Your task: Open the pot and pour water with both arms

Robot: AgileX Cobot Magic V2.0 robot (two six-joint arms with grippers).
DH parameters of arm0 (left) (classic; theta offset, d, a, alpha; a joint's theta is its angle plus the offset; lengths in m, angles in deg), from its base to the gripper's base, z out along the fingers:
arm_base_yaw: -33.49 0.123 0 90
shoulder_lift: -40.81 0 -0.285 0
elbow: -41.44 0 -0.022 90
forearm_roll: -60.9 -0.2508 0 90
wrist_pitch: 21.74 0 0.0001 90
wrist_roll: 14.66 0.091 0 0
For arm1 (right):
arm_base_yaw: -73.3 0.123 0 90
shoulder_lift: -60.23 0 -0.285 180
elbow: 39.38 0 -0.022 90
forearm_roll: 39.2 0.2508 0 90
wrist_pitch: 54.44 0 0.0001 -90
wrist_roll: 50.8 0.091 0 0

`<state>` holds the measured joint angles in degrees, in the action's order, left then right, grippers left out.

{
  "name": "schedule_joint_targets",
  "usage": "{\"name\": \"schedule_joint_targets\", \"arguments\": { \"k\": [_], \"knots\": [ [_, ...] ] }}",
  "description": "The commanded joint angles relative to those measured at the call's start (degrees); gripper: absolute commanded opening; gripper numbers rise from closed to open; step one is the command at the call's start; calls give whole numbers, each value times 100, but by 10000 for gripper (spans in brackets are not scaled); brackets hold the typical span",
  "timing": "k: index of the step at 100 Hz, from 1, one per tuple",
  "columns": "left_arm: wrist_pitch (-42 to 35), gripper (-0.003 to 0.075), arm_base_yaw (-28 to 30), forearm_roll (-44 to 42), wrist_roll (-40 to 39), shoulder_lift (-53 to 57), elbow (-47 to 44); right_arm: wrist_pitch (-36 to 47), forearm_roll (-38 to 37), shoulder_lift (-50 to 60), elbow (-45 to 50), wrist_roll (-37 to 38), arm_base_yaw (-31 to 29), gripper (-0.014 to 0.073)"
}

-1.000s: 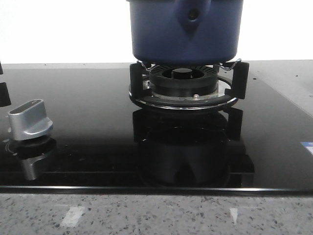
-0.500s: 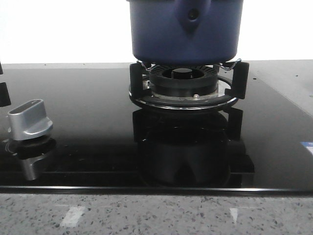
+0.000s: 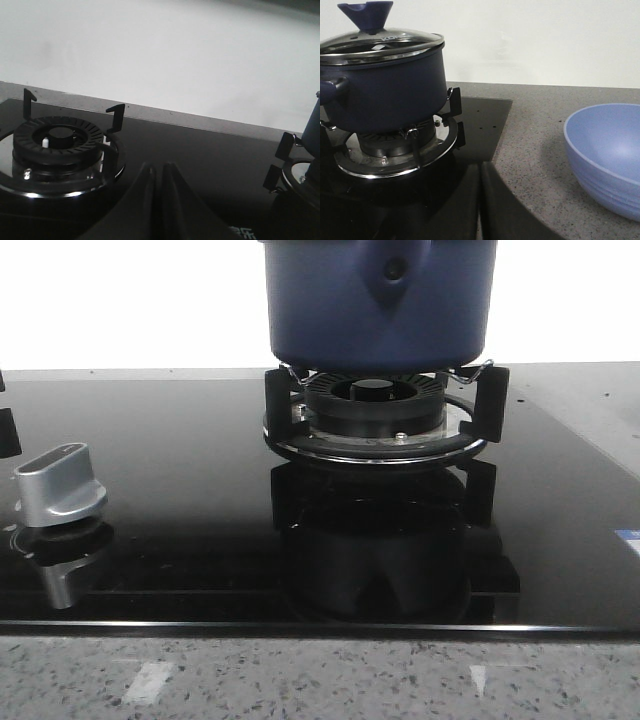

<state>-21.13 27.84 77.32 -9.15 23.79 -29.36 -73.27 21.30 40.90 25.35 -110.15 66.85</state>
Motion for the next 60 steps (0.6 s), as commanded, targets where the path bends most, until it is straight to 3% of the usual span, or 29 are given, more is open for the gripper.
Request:
{"name": "schedule_joint_targets", "arguments": {
  "k": [1,13,19,60],
  "knots": [
    [-703,-20,-5,-219,-292,397,-351,240,168,-32,-137,-39,26,-46],
    [-718,-20,-5,-293,-316,927,-847,240,168,-32,-137,-39,26,-46],
    [-266,-20,-5,-553,-316,1079,-823,240,168,-32,-137,-39,26,-46],
    [145,-20,-5,-728,-316,1098,-836,240,168,-32,-137,-39,26,-46]
  ]
}}
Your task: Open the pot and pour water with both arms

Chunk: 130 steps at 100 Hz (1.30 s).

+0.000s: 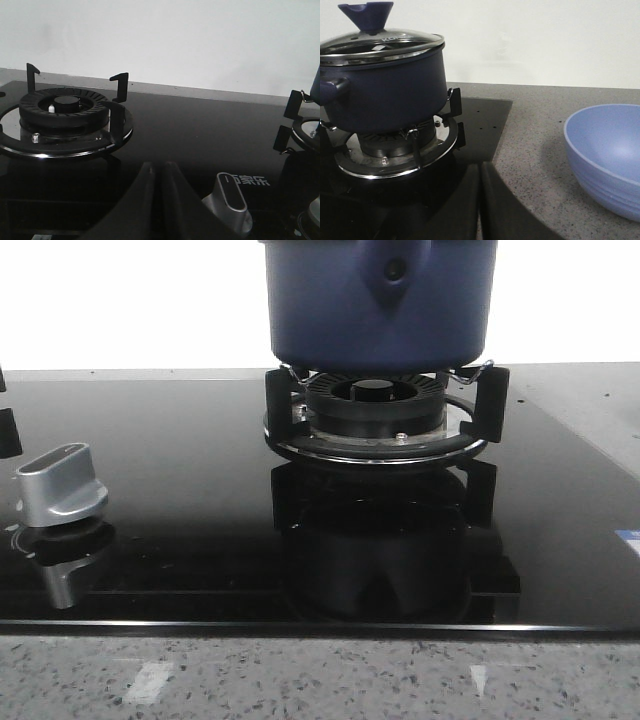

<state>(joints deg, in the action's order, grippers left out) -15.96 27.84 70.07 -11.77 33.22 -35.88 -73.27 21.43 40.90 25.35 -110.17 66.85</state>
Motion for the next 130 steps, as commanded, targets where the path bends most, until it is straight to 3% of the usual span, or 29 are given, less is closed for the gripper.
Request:
{"name": "schedule_joint_targets", "arguments": {
  "k": [1,76,85,90,93,109,117,130],
  "knots": [
    [-373,-20,-5,-3,-53,156,-184,240,155,-32,-137,-36,26,-46],
    [-373,-20,-5,-3,-53,156,-184,251,155,-32,-134,-36,26,-46],
    [-373,-20,-5,-3,-53,156,-184,444,-330,-32,-134,56,26,-46],
    [-373,-20,-5,-3,-53,156,-184,601,-845,-46,-134,744,26,-46],
    [-373,-20,-5,-3,-53,156,-184,728,-1292,-59,-134,1539,26,-46],
    [-373,-20,-5,-3,-53,156,-184,1421,-5116,-121,125,5409,26,-46],
    [-373,-20,-5,-3,-53,156,-184,1749,-6115,-83,402,6131,26,-46],
    [-373,-20,-5,-3,-53,156,-184,1915,-6159,219,964,6156,26,-46]
  ]
}}
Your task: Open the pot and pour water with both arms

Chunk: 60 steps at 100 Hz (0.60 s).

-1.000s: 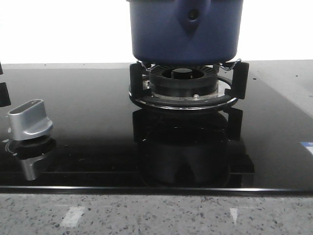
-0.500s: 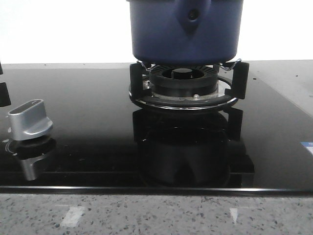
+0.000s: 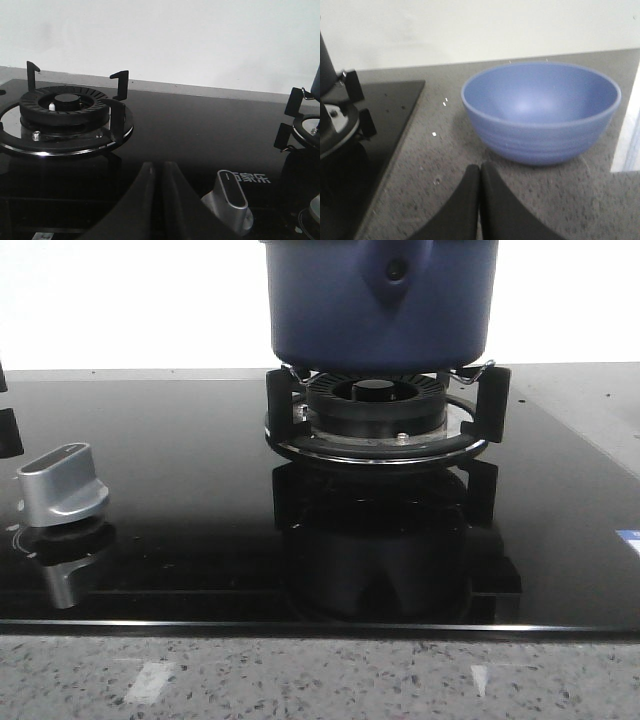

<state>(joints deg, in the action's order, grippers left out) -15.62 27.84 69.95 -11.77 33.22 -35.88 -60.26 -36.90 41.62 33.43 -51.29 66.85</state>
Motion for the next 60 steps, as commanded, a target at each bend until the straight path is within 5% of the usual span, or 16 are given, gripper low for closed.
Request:
{"name": "schedule_joint_targets", "arguments": {
  "k": [1,26,60],
  "knots": [
    [-406,-20,-5,9,-53,156,-184,614,-326,198,187,279,26,-46],
    [-406,-20,-5,9,-53,156,-174,345,-416,1283,655,290,26,-46],
    [-406,-20,-5,9,-53,156,-174,350,-429,1254,655,290,15,-46]
  ]
}}
